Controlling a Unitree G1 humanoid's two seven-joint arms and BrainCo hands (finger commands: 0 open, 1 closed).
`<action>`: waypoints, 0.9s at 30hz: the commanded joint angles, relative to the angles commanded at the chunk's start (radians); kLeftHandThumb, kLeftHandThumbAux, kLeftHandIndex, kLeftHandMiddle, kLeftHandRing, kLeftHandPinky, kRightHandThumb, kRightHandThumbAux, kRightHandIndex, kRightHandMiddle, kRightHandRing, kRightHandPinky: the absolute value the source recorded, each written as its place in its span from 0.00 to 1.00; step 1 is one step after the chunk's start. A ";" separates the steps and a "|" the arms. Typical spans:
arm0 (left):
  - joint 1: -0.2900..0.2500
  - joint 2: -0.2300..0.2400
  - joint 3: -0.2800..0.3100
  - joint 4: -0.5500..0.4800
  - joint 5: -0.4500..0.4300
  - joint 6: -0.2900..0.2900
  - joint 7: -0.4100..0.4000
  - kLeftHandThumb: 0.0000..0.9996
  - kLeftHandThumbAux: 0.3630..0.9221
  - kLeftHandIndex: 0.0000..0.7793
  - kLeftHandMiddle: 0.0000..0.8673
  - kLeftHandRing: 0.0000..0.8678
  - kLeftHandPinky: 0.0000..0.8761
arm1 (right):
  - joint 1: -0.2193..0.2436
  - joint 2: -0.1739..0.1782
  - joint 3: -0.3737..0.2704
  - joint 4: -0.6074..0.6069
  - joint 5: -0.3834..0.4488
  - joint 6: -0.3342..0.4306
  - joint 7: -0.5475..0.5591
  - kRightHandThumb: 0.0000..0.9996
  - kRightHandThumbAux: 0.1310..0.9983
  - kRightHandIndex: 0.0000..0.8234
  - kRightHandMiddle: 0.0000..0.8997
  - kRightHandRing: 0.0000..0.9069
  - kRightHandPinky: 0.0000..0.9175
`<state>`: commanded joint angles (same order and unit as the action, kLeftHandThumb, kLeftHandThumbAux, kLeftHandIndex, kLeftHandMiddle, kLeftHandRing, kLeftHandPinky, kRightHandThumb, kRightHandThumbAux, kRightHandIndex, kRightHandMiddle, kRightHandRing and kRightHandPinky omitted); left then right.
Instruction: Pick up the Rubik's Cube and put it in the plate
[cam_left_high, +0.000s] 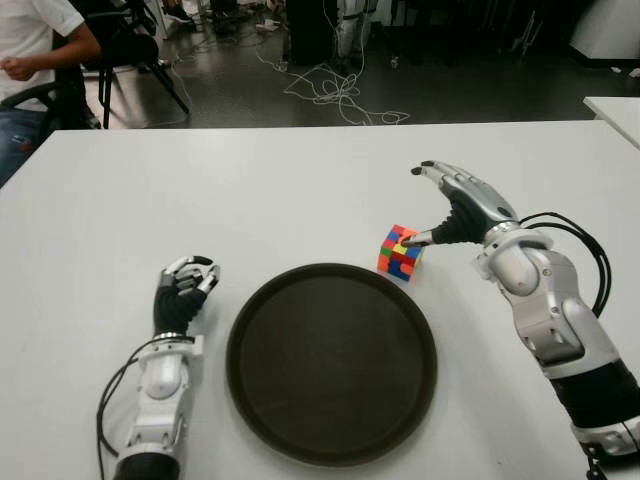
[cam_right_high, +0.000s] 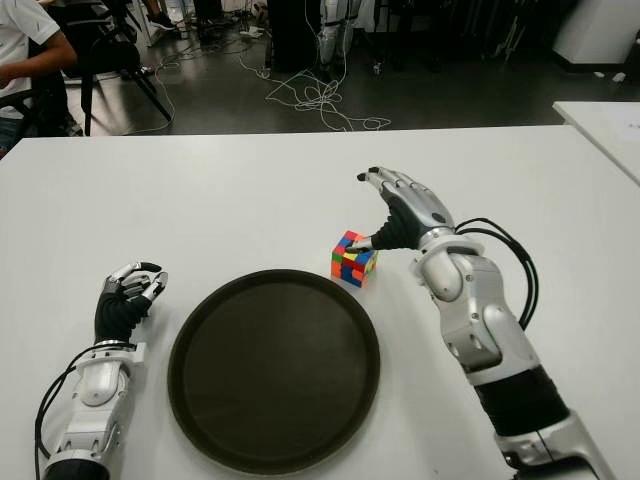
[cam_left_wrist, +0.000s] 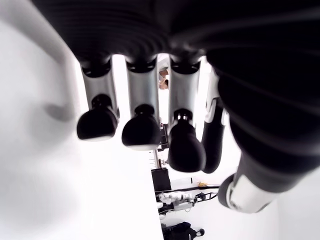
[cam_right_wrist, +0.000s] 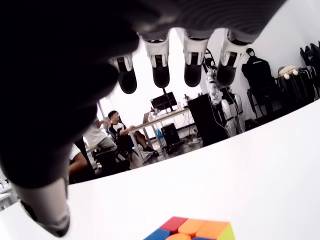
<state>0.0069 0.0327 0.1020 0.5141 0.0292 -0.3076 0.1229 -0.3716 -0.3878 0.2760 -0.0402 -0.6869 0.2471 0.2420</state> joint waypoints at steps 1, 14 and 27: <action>0.000 -0.001 0.000 0.001 0.001 -0.001 0.001 0.70 0.62 0.57 0.94 0.96 0.92 | -0.003 0.000 0.003 0.003 0.000 0.003 0.004 0.00 0.70 0.00 0.00 0.00 0.00; -0.002 -0.001 -0.001 0.008 0.001 -0.014 0.003 0.70 0.62 0.57 0.94 0.95 0.92 | -0.036 0.006 0.028 0.047 -0.003 0.017 0.011 0.00 0.69 0.00 0.00 0.00 0.00; 0.003 -0.004 -0.002 -0.002 -0.005 -0.011 -0.002 0.70 0.62 0.57 0.94 0.96 0.94 | -0.063 0.000 0.057 0.094 -0.010 0.004 0.013 0.00 0.71 0.00 0.00 0.00 0.00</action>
<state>0.0102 0.0288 0.0997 0.5121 0.0242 -0.3184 0.1205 -0.4349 -0.3880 0.3325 0.0533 -0.6969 0.2516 0.2546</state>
